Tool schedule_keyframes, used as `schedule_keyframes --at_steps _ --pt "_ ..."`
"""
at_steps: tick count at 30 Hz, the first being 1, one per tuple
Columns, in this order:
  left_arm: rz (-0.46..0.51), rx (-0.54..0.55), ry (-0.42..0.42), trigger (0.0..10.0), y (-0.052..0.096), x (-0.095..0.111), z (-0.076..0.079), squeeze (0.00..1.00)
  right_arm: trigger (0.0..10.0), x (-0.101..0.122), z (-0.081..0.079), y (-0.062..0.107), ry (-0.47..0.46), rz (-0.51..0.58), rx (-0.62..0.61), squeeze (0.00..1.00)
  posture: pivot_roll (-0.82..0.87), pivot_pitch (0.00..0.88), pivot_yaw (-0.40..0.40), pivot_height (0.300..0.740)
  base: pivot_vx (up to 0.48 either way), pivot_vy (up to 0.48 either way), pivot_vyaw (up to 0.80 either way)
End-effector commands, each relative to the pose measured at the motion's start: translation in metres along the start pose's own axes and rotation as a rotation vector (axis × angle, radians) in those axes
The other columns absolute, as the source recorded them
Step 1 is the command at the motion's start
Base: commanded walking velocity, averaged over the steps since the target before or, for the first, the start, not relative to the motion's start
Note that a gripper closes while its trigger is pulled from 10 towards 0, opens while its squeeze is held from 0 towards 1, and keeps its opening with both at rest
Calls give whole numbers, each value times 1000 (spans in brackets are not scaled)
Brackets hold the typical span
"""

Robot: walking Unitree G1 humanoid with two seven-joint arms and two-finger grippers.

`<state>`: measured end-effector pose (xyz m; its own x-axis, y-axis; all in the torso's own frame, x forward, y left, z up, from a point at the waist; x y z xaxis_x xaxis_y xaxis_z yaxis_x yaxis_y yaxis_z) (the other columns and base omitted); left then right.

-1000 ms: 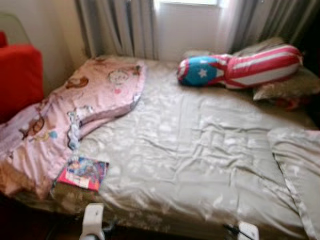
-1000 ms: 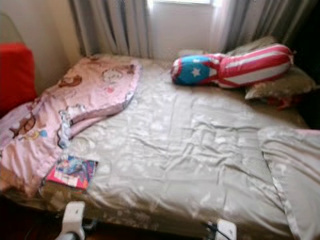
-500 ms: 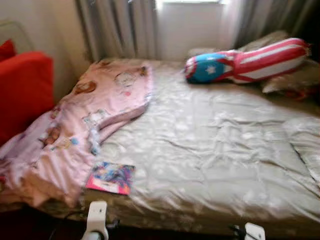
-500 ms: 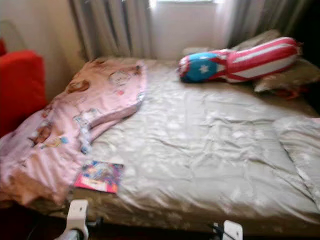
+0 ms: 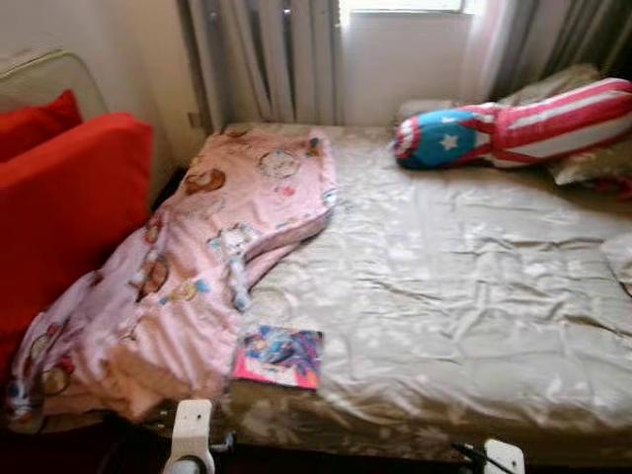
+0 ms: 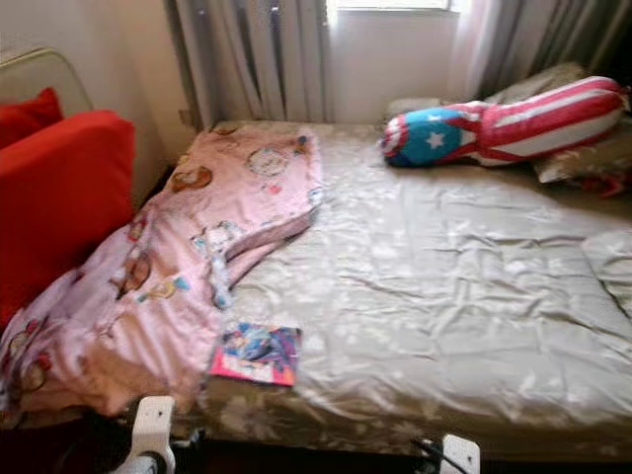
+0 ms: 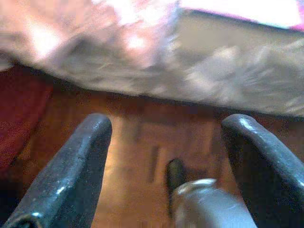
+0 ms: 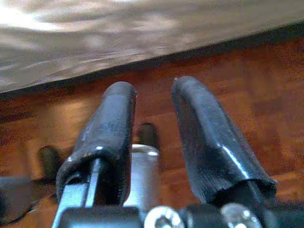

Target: Clean up the room

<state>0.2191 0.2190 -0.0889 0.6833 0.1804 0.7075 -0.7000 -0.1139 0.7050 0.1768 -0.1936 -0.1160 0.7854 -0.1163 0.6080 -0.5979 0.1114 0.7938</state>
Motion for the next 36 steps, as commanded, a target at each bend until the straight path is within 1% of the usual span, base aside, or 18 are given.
schedule_keyframes --at_steps 1,14,15,19,24,34,36 --pt "-193 41 -62 10000 0 -18 -3 0 10000 22 23 -5 60 -33 44 0 13 0 -82 740 0 480 0" --pt "-193 41 -68 10000 0 -19 -3 0 10000 21 22 -5 66 -35 46 0 11 0 -75 740 0 463 0" --pt "-193 41 -81 10000 0 -19 -4 0 10000 21 22 -5 68 -35 46 0 10 0 -74 740 0 0 0" --pt "-192 42 -84 10000 0 -19 -4 0 10000 20 22 -5 69 -36 47 0 10 0 -73 740 0 0 0" --pt "-185 39 -62 10000 0 -20 -3 0 10000 19 23 -5 76 -39 47 0 9 0 -71 740 0 0 0" --pt "-191 21 -54 10000 0 -19 -1 0 10000 21 23 -5 88 -33 48 0 12 0 -75 740 0 0 0" --pt "-190 25 -54 10000 0 -19 -2 0 10000 22 23 -5 107 -33 53 0 18 0 -79 740 304 0 400"
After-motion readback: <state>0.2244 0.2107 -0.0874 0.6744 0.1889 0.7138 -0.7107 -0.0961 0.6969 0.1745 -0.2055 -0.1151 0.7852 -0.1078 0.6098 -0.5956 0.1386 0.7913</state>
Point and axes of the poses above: a point about 5 cm out from each wrist's last joint towards the gripper, its own y axis pointing back from the gripper into the wrist, its own x axis along the axis of the wrist's last joint, z = x × y, the point moved 3 cm from there along -y, pointing out of the wrist towards the gripper, and after that the axes turned 10 degrees about y, right-handed, at the moved point
